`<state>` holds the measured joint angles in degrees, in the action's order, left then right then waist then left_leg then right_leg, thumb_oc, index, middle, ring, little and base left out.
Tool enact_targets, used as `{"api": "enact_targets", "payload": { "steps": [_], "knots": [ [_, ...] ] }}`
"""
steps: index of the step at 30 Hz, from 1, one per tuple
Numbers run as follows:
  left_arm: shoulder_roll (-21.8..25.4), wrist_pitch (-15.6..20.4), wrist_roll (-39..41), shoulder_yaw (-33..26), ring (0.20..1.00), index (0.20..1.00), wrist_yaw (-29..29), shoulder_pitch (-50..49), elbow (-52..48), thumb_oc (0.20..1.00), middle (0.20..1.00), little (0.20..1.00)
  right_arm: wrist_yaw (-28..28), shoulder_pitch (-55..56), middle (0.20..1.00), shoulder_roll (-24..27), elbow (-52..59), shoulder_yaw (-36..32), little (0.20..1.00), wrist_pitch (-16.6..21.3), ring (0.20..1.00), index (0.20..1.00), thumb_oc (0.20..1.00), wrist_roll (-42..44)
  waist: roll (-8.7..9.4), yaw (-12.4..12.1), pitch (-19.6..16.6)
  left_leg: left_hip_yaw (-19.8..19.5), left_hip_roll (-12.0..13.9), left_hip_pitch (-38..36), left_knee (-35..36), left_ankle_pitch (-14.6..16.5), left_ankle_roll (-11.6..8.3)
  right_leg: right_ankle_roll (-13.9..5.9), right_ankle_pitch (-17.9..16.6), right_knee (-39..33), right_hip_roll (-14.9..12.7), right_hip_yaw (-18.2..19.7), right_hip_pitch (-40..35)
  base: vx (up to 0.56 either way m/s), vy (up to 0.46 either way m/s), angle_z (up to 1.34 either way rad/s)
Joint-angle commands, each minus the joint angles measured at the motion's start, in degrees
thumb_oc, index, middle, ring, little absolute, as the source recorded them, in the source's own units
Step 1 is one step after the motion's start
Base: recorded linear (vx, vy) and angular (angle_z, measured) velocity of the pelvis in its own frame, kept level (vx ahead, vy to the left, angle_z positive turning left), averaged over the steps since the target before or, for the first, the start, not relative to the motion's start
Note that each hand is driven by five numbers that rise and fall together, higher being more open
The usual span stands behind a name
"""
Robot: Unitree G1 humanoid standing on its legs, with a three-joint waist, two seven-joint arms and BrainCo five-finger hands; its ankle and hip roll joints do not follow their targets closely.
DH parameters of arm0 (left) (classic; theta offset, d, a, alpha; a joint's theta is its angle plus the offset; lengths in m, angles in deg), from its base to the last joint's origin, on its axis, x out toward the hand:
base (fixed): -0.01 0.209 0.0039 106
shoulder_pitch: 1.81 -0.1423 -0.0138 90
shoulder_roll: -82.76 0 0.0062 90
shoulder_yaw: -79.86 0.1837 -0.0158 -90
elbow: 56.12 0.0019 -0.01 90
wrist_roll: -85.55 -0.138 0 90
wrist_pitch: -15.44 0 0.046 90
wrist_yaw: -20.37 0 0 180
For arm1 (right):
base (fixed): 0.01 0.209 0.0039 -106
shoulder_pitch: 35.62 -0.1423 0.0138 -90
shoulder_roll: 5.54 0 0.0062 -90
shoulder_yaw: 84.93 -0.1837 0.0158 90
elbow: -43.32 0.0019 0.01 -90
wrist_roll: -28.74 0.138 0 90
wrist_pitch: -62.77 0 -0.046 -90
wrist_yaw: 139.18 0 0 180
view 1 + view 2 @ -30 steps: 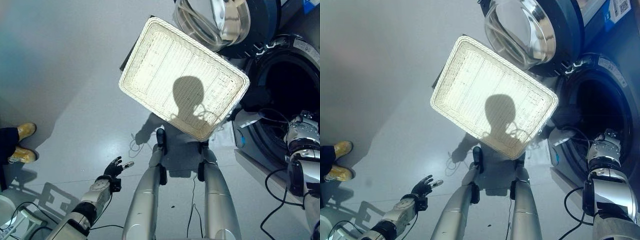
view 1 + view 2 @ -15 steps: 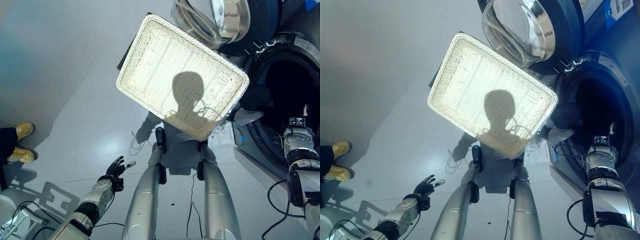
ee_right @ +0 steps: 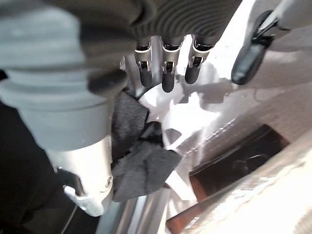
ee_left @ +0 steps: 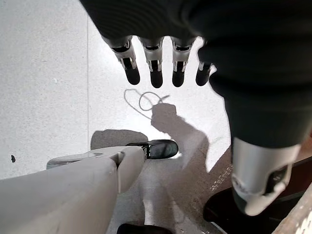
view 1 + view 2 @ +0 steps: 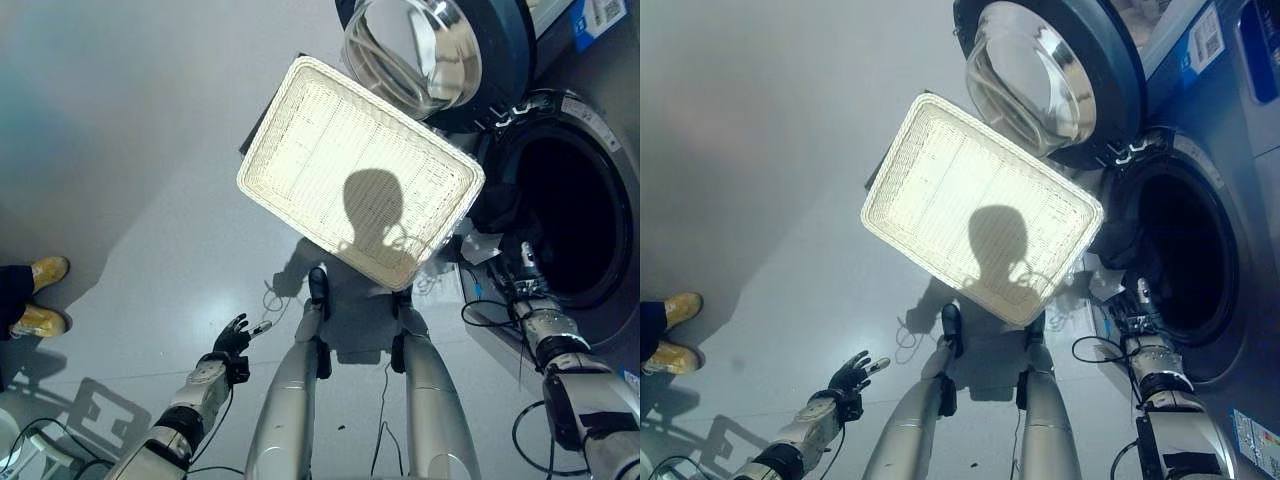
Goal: Put the clothes into the washing machine.
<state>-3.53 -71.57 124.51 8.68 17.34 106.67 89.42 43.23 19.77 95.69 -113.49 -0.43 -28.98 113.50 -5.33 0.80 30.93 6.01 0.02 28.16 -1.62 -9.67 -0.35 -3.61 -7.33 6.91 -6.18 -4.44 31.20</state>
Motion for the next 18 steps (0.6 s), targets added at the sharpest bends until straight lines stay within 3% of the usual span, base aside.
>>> {"api": "enact_targets", "payload": {
  "steps": [1,9,18],
  "knots": [
    [-1.2,0.4,-2.8,-1.8,1.0,1.0,1.2,-0.1,4.6,1.0,1.0,1.0,-1.5,0.4,1.0,0.9,-0.5,1.6,1.0,-0.6,1.0,1.0,1.0,-2.3,-1.14,0.2,-1.1,0.2,-3.3,-2.6,-0.7,5.5,-0.63,-0.39,6.1,4.9,4.4,-3.3,-0.9,-0.05,0.055,0.05],
    [-2.2,0.6,-3.0,-4.3,1.0,1.0,4.4,-0.3,8.6,1.0,1.0,1.0,-2.5,3.5,1.0,-4.7,-1.0,4.5,1.0,1.2,1.0,1.0,1.0,-14.5,0.66,-0.2,-1.3,0.9,-2.9,-10.1,-0.3,6.9,-0.83,-0.98,5.4,1.7,3.4,-3.8,-8.7,-0.03,0.044,0.05],
    [-3.0,3.6,-3.9,-5.2,1.0,1.0,9.4,-4.1,11.8,1.0,1.0,1.0,-4.0,12.6,1.0,-9.2,-4.5,8.2,1.0,5.0,1.0,1.0,1.0,-31.4,2.51,-1.0,-8.2,-0.5,-2.7,-17.1,3.0,7.4,-1.51,-1.13,4.9,-4.1,3.6,-3.6,-17.2,0.06,0.024,0.08]
  ]
}}
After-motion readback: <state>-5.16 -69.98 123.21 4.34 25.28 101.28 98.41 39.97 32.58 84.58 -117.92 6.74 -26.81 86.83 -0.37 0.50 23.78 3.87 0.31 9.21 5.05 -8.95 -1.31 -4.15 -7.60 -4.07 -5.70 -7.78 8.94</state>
